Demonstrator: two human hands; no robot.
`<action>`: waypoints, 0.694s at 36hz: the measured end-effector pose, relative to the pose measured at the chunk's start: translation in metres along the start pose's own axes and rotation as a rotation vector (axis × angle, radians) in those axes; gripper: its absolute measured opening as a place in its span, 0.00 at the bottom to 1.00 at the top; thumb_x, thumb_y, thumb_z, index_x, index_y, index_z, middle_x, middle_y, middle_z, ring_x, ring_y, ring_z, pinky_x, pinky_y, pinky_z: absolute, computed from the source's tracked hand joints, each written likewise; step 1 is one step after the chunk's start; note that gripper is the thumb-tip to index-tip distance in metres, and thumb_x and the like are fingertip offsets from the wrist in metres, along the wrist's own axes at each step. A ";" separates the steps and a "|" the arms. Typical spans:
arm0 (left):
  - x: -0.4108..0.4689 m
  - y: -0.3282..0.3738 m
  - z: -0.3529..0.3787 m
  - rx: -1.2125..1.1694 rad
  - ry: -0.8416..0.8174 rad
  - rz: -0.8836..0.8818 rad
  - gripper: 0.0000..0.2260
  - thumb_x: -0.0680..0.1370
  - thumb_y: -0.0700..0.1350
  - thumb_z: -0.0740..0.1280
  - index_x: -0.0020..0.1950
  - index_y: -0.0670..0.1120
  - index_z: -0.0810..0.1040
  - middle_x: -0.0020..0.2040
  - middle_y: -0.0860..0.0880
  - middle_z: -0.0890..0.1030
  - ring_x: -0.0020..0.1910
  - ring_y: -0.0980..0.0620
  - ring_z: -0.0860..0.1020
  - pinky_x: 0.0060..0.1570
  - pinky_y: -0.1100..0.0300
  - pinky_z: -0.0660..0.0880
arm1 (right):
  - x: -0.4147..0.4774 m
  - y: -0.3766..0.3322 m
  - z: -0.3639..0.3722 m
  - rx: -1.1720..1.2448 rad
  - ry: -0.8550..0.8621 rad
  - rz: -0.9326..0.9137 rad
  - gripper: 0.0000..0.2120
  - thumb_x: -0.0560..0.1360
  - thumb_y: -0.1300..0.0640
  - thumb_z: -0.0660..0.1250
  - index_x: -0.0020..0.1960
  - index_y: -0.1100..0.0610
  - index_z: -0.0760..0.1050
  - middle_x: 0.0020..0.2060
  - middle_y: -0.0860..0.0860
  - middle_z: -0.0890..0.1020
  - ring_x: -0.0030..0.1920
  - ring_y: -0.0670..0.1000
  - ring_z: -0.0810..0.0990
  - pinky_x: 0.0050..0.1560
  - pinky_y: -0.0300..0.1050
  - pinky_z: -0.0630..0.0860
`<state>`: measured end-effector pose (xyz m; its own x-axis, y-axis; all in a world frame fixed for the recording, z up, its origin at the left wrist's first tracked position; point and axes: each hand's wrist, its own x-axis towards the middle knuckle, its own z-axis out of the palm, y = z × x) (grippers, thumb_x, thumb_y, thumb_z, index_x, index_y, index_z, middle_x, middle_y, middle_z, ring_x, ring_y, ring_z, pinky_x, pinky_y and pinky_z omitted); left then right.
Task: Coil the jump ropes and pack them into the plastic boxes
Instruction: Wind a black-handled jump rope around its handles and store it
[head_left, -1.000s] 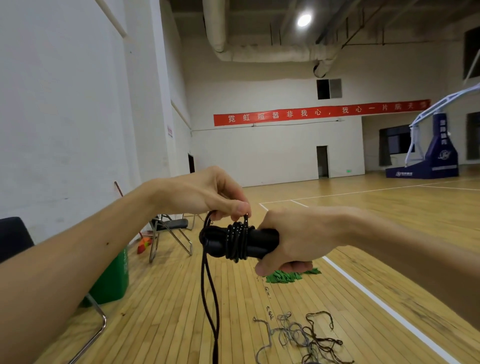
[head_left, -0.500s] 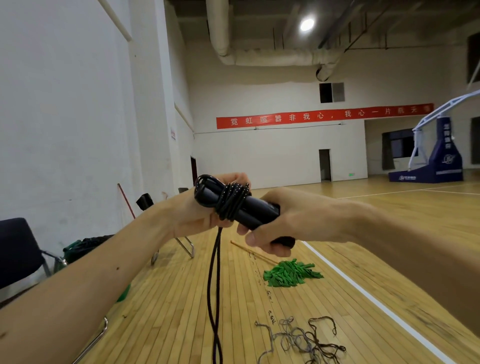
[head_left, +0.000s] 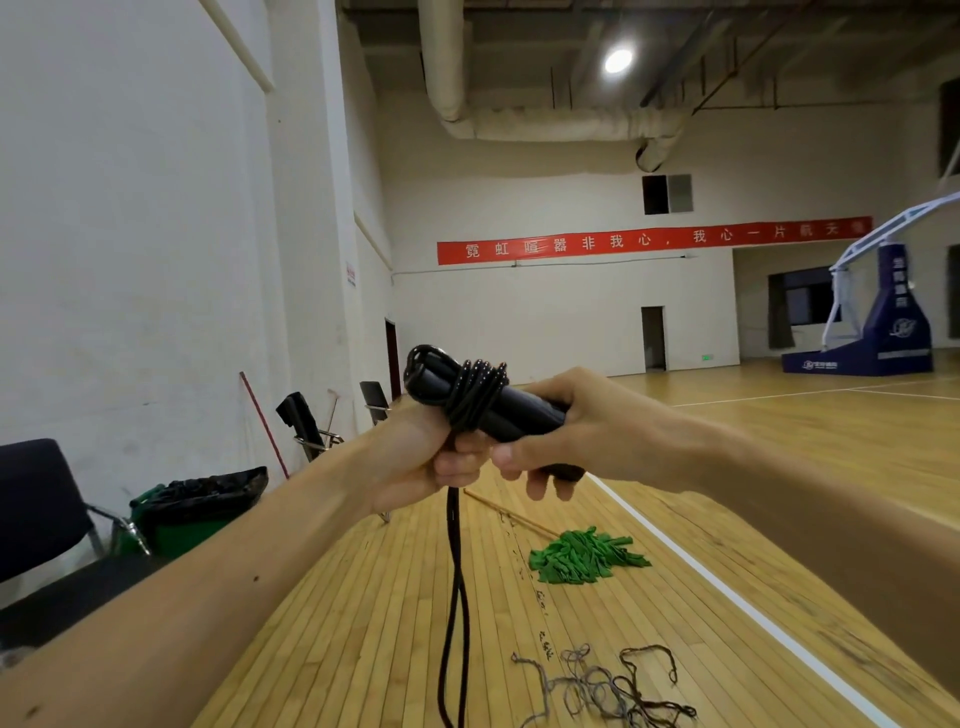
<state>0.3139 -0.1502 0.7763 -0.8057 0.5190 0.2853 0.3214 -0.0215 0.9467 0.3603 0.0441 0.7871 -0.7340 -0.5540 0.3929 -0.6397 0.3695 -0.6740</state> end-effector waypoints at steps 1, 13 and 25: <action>-0.002 0.000 0.003 0.016 -0.030 -0.006 0.15 0.85 0.39 0.51 0.53 0.34 0.75 0.26 0.51 0.65 0.21 0.59 0.63 0.24 0.66 0.58 | 0.000 -0.001 0.001 0.011 0.009 -0.013 0.11 0.76 0.58 0.73 0.56 0.62 0.79 0.40 0.53 0.83 0.37 0.50 0.83 0.36 0.43 0.80; -0.010 -0.009 0.014 0.072 -0.047 -0.102 0.19 0.84 0.59 0.54 0.43 0.47 0.71 0.29 0.52 0.61 0.23 0.56 0.60 0.24 0.63 0.59 | 0.008 0.007 -0.009 0.077 0.328 0.011 0.13 0.75 0.60 0.74 0.56 0.62 0.75 0.38 0.58 0.84 0.31 0.53 0.80 0.33 0.49 0.78; -0.008 -0.021 0.017 0.691 0.024 -0.052 0.17 0.82 0.60 0.60 0.55 0.47 0.77 0.29 0.59 0.68 0.25 0.60 0.66 0.30 0.64 0.66 | 0.017 0.048 -0.022 -0.388 0.389 0.097 0.09 0.76 0.54 0.74 0.50 0.55 0.76 0.37 0.54 0.83 0.28 0.47 0.80 0.28 0.39 0.77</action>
<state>0.3225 -0.1395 0.7515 -0.8367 0.4857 0.2530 0.5191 0.5564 0.6488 0.3125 0.0686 0.7749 -0.7768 -0.2150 0.5919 -0.5482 0.6933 -0.4677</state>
